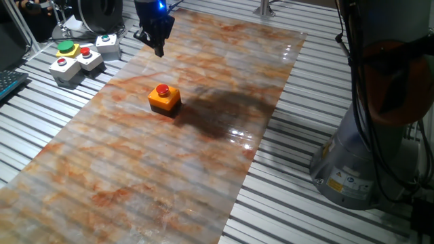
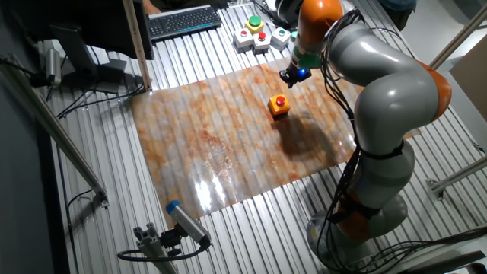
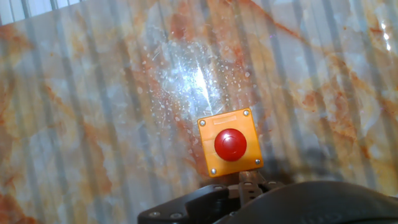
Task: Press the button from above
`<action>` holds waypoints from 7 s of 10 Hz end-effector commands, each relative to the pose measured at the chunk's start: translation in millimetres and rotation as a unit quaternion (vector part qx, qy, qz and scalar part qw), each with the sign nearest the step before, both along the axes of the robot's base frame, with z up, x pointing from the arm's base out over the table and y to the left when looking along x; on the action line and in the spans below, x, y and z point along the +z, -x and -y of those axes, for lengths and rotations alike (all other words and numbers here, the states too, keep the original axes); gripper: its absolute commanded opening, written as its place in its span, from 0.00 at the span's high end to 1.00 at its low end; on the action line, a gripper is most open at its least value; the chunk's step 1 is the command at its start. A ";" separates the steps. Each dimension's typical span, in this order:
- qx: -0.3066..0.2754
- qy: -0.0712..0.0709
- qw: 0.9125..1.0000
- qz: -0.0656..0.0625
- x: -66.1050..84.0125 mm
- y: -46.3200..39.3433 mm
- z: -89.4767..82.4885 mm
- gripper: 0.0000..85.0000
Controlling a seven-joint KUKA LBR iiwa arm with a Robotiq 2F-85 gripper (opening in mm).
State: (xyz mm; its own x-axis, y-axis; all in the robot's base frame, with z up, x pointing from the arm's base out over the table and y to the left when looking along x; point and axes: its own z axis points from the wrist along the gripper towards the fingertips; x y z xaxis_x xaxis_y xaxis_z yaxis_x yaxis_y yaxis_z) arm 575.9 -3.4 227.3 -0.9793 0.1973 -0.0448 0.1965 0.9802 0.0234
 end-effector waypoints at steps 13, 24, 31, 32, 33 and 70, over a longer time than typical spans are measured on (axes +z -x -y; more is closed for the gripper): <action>0.000 -0.003 1.000 0.009 -27.0 -11.7 -2.9 1.00; 0.002 -0.005 1.000 0.019 -51.8 -16.6 -1.1 1.00; 0.001 -0.007 1.000 0.021 -60.0 -22.4 -0.5 1.00; 0.001 -0.006 1.000 0.021 -60.0 -22.6 -0.7 1.00; 0.001 -0.004 1.000 0.021 -60.1 -22.5 -0.6 1.00; -0.013 -0.007 1.000 -0.024 -60.1 -19.6 -5.5 1.00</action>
State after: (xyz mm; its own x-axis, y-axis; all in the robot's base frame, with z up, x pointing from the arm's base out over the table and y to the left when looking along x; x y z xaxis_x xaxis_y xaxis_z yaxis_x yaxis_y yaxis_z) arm 595.6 2.1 167.3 -0.9748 0.2232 0.0049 0.2232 0.9744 0.0279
